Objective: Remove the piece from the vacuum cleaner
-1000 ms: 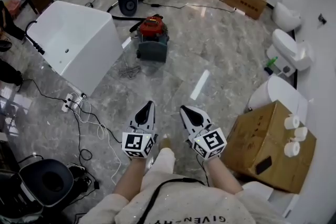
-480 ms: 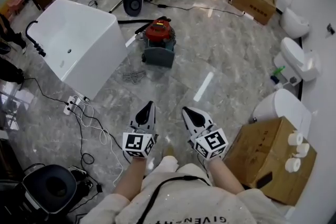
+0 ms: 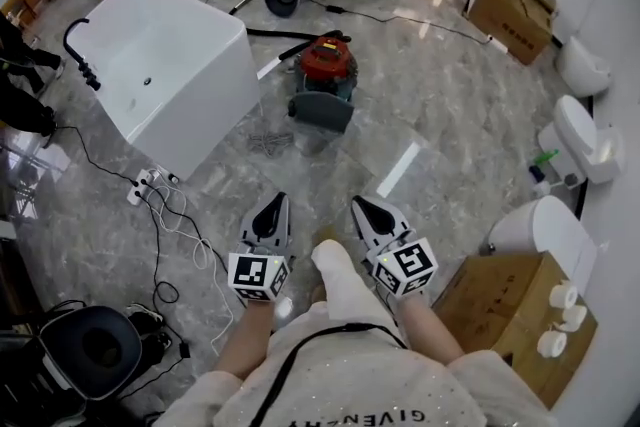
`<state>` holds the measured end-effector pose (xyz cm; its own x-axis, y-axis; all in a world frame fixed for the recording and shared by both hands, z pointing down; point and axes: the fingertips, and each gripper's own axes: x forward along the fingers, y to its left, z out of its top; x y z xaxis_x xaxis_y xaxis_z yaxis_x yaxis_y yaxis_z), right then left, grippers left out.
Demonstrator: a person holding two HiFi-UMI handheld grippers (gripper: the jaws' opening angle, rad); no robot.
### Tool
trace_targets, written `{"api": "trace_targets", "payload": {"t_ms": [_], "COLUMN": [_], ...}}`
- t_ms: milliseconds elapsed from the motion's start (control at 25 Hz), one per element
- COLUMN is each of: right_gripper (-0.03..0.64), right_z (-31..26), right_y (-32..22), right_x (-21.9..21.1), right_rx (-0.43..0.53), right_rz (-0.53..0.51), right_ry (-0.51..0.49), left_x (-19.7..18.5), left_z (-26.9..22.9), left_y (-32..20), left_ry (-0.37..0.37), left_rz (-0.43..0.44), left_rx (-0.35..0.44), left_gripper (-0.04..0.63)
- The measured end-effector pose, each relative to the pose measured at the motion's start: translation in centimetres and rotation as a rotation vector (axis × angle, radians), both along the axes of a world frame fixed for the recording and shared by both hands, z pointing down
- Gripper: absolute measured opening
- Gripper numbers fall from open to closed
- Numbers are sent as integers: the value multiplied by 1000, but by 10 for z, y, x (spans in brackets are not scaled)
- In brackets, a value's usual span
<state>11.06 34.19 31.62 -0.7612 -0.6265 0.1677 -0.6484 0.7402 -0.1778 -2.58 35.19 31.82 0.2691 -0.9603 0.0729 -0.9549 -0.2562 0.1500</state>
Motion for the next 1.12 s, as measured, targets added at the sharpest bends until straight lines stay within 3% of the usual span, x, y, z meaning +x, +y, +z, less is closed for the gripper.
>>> {"api": "trace_targets", "payload": {"t_ms": [200, 480, 1120], "right_gripper": [14, 14, 14], "right_z": [9, 11, 43], "right_y": [-38, -100, -222], "right_x": [-20, -47, -53], "right_rx": [-4, 15, -59], "right_rz": [-31, -71, -19], "right_ry": [-4, 30, 40], "left_x": [-20, -21, -29], "left_z": [5, 11, 36], "left_y": [-34, -104, -233], "left_ry": [7, -35, -30], "left_rz": [-22, 58, 114], "left_rx": [3, -3, -62], "left_gripper": [20, 20, 20]}}
